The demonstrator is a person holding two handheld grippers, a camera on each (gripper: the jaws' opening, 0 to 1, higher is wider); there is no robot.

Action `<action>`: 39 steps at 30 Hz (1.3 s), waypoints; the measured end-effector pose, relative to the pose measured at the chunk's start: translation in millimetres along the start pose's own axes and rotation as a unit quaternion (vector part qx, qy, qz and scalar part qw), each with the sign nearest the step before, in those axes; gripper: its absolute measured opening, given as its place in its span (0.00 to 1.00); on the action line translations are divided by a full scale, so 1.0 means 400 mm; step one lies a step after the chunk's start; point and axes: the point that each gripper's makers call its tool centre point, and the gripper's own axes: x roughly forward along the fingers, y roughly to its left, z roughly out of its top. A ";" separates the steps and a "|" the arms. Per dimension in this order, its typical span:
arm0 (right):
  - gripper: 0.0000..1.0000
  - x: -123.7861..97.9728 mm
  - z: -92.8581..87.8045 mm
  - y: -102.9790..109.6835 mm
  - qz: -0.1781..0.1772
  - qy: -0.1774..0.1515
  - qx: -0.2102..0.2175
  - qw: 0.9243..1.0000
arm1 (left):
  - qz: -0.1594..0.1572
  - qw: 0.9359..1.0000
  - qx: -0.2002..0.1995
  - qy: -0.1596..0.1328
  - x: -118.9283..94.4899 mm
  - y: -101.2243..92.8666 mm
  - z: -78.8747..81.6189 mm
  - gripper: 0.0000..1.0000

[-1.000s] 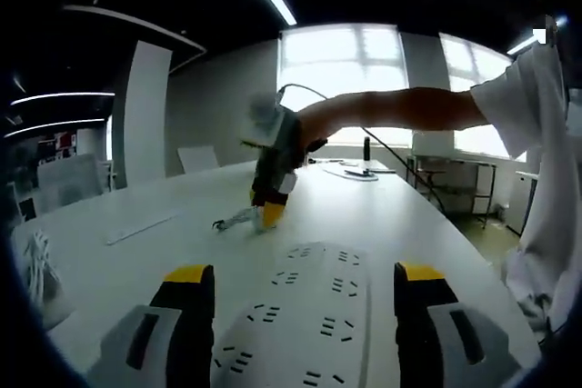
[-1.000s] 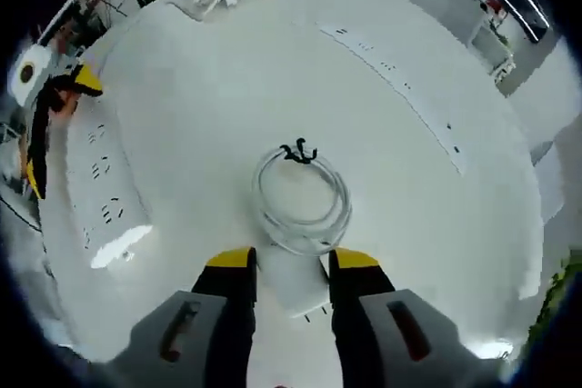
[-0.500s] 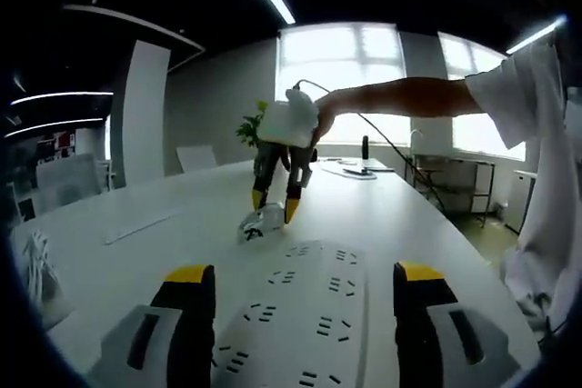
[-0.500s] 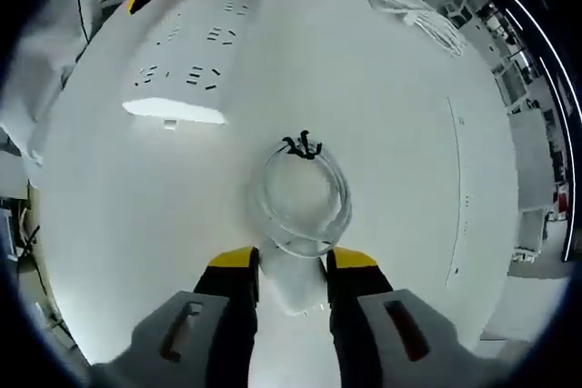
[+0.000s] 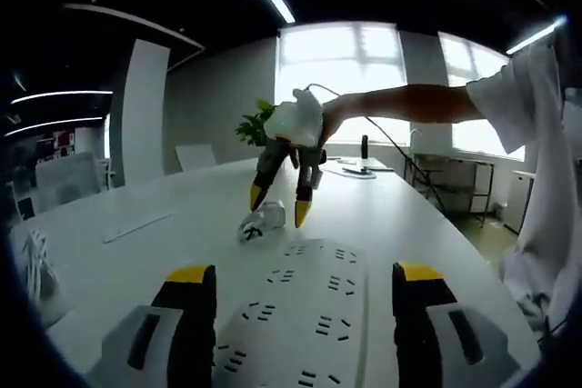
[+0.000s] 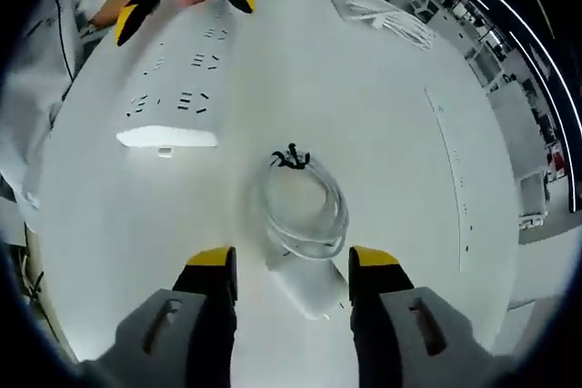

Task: Straighten the power strip on the desk, plug the charger into it

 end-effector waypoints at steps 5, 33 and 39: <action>0.50 -0.100 0.064 -0.032 -0.081 -0.119 0.056 0.988 | 0.002 1.000 0.003 0.005 0.001 0.000 -0.005 0.80; 0.31 -0.263 0.047 -0.080 -0.326 -0.496 0.382 0.708 | 0.000 1.000 0.000 0.006 0.005 0.001 -0.007 0.79; 0.54 -0.224 0.003 -0.055 -0.406 -0.420 0.390 0.712 | 0.000 1.000 -0.004 0.006 0.005 0.004 -0.011 0.79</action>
